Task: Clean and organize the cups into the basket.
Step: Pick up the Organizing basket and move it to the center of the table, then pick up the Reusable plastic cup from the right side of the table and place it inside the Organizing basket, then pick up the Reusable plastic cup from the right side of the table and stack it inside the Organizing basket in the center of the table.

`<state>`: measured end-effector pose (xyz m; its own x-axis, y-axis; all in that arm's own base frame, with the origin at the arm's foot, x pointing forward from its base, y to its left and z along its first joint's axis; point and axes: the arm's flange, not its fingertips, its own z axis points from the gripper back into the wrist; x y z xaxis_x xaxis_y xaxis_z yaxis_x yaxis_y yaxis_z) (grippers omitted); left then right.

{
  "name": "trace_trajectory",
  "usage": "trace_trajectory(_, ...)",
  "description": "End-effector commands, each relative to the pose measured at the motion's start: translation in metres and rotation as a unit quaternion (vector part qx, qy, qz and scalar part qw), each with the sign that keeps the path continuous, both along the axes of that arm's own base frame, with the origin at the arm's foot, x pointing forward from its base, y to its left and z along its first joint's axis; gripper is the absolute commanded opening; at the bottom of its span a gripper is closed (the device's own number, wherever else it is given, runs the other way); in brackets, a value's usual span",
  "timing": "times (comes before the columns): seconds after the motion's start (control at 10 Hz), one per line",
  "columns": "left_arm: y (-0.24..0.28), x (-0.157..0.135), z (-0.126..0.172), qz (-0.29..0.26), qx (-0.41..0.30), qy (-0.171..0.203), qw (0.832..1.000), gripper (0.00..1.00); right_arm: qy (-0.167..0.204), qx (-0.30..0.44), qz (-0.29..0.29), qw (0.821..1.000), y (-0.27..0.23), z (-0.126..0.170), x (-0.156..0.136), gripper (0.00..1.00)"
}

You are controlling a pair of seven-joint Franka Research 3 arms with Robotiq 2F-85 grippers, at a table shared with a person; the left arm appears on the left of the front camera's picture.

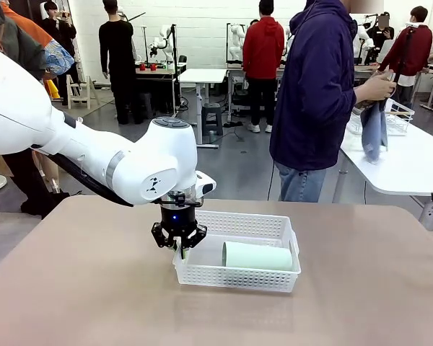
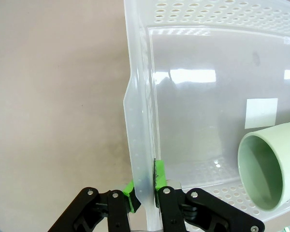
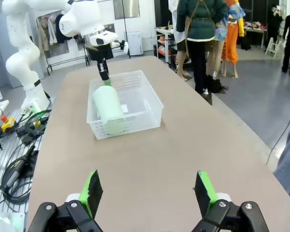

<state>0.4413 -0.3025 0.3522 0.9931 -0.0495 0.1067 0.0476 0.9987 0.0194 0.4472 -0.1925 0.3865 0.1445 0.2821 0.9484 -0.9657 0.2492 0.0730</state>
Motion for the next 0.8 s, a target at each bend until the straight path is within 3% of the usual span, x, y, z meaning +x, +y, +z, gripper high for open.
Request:
trace_trajectory(0.0, 0.0012, -0.0022, 0.0016, -0.002, 0.000, -0.003, 1.000, 0.00, -0.008, -0.011, 0.012, 1.000, 0.0074, 0.0032, -0.0052, 1.00)
trace_trajectory(0.7, 0.0012, -0.0022, 0.0016, -0.002, 0.000, -0.003, 1.000, 0.00, -0.008, -0.011, 0.012, 1.000, 0.0074, 0.0032, -0.0052, 1.00)
